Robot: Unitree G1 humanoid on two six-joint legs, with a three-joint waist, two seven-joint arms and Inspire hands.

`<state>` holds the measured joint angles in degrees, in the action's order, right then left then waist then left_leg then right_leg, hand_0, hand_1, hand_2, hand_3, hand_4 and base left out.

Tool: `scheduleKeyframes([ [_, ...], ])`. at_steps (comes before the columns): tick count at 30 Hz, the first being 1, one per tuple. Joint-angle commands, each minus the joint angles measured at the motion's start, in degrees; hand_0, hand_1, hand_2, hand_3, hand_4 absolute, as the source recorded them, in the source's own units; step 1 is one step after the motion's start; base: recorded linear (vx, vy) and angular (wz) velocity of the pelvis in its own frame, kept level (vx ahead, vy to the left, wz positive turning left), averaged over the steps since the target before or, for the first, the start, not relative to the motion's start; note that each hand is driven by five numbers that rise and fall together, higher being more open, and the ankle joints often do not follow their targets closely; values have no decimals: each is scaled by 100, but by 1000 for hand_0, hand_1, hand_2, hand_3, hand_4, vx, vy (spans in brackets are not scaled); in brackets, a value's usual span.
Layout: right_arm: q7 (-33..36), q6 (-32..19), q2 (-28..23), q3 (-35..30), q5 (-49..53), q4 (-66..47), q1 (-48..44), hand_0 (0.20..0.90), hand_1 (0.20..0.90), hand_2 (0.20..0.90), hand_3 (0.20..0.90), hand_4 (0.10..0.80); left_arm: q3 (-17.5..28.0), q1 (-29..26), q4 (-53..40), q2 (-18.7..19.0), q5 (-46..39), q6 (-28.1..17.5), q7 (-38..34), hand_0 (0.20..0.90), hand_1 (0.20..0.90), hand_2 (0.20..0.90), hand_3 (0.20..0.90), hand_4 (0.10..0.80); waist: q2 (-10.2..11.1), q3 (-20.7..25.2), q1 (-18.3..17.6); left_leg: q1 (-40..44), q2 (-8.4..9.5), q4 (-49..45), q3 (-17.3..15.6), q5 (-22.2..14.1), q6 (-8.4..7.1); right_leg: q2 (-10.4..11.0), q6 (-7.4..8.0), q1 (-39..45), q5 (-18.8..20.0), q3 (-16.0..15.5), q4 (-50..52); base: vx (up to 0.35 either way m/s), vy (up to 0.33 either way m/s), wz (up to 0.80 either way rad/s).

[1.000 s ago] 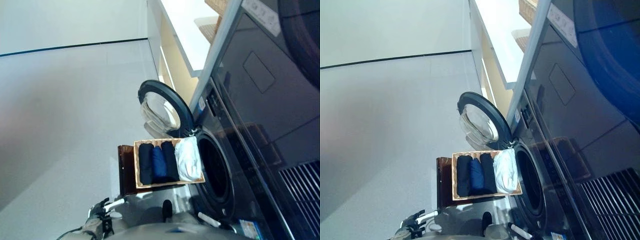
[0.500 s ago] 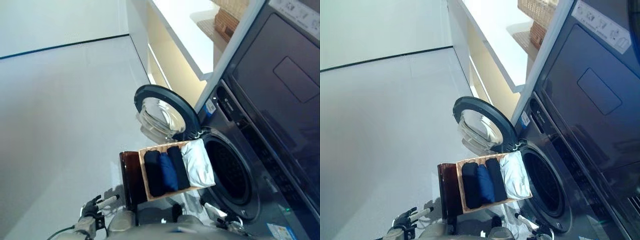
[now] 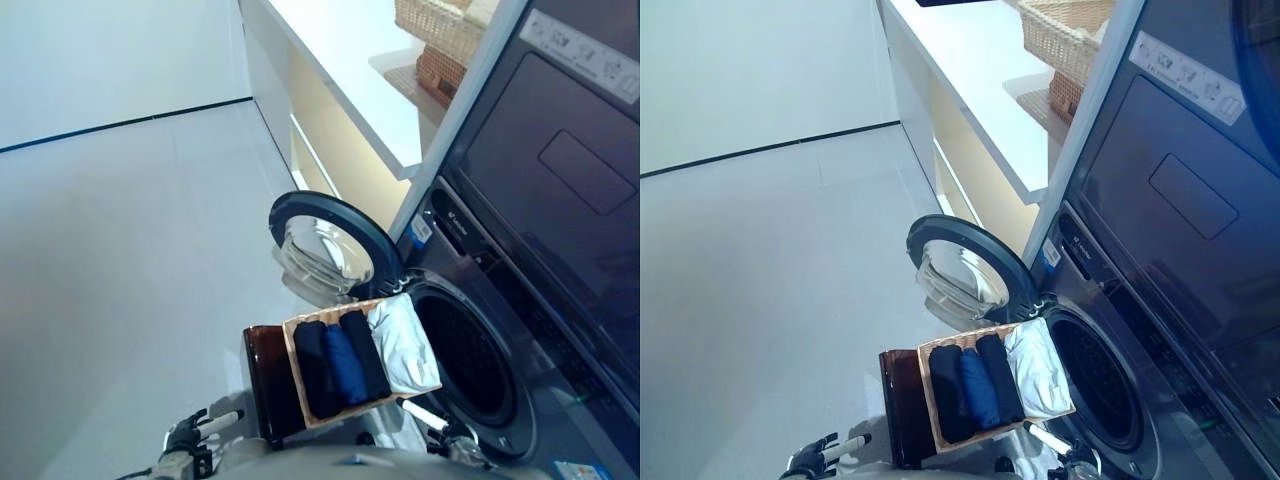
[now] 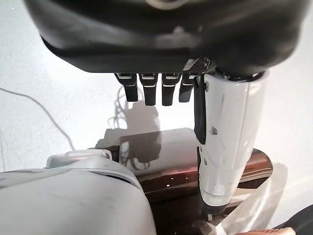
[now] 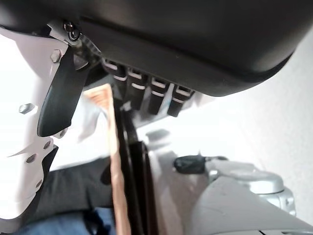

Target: Pick up the clothes and place them into the washing machine

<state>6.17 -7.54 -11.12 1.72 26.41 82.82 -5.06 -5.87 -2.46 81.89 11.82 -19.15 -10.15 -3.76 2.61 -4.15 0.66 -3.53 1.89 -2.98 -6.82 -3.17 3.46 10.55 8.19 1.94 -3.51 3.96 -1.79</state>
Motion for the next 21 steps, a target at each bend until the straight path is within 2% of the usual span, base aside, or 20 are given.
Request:
scheduleKeyframes([
  [1,101,-130,-328,25,57,-104,-113,900,900,900,900,800,60,22,104,68,-50,-125,-107,900,900,900,900,800,72,-43,-41,-1009,75,-332,110,562,-174,124,223,546,860,-158,521,34,49,-10],
  [2,100,-130,-329,25,57,-103,-113,900,900,900,900,800,59,22,104,67,-51,-125,-107,900,900,900,900,800,73,-41,-40,-1008,76,-329,109,563,-173,125,224,545,860,-157,520,62,113,-8],
  [3,118,-135,-349,28,38,-125,-137,900,900,900,900,800,60,9,111,80,-65,-124,-107,900,900,900,900,800,73,-51,-29,-967,149,-301,115,516,-117,198,278,419,1058,-193,793,43,102,0],
  [5,125,-145,-372,73,1,-177,-191,900,900,900,900,800,58,5,102,101,-57,-118,-102,900,900,900,900,800,38,-101,-13,-868,222,-278,159,431,-20,199,257,213,1210,-221,1227,37,105,0],
  [6,125,-145,-373,73,1,-176,-193,900,900,900,900,800,59,4,102,101,-57,-117,-102,900,900,900,900,800,38,-104,-13,-867,223,-279,157,428,-18,200,259,208,1204,-218,1238,18,124,-3],
  [7,138,-161,-388,102,8,-254,-268,900,900,900,900,800,57,-21,107,142,-72,-102,-88,900,900,900,900,800,-18,-241,-36,-765,254,-300,228,367,75,205,196,-41,1467,-282,1850,-2,136,-7],
  [8,147,-177,-394,145,13,-300,-321,900,900,900,900,800,41,-53,108,177,-66,-95,-93,900,900,900,900,800,-62,-338,-60,-682,253,-299,244,338,120,223,146,-194,1556,-393,2129,6,172,1],
  [10,176,-194,-382,182,16,-376,-399,900,900,900,900,800,44,-106,93,229,-62,-85,-98,900,900,900,900,800,-173,-461,-96,-508,185,-253,291,300,129,263,47,-480,1376,-672,2355,27,91,17],
  [11,196,-210,-360,183,26,-430,-433,900,900,900,900,800,65,-142,84,262,-69,-98,-122,900,900,900,900,800,-236,-523,-124,-431,122,-243,320,289,112,284,-16,-648,1164,-821,2364,38,32,23],
  [12,198,-208,-360,184,25,-432,-436,900,900,900,900,800,67,-146,85,262,-69,-98,-122,900,900,900,900,800,-231,-540,-144,-419,128,-250,339,277,105,292,-24,-637,1130,-841,2397,79,-15,18],
  [13,205,-211,-353,176,50,-471,-461,900,900,900,900,800,64,-181,80,270,-59,-104,-137,900,900,900,900,800,-275,-587,-189,-376,67,-293,389,252,55,323,-59,-764,821,-976,2129,85,-58,20],
  [15,210,-221,-339,173,64,-483,-502,900,900,900,900,800,69,-240,81,286,-77,-129,-157,900,900,900,900,800,-260,-659,-257,-349,44,-379,502,190,-5,339,-61,-819,611,-1001,1857,81,-69,16],
  [16,210,-221,-338,174,65,-482,-505,900,900,900,900,800,71,-242,82,286,-77,-129,-157,900,900,900,900,800,-262,-672,-271,-341,42,-389,516,180,-9,338,-65,-798,601,-1018,1858,43,-74,19],
  [17,230,-222,-322,190,46,-472,-517,900,900,900,900,800,79,-242,80,276,-90,-147,-163,900,900,900,900,800,-167,-665,-256,-393,104,-493,490,120,-27,440,12,-612,733,-1092,1593,21,-55,28],
  [21,249,-245,-330,252,31,-541,-552,900,900,900,900,800,58,-203,110,275,-75,-143,-168,900,900,900,900,800,-38,-530,-183,-485,220,-431,431,132,-30,485,137,-374,990,-1142,1144,-1,-41,9],
])
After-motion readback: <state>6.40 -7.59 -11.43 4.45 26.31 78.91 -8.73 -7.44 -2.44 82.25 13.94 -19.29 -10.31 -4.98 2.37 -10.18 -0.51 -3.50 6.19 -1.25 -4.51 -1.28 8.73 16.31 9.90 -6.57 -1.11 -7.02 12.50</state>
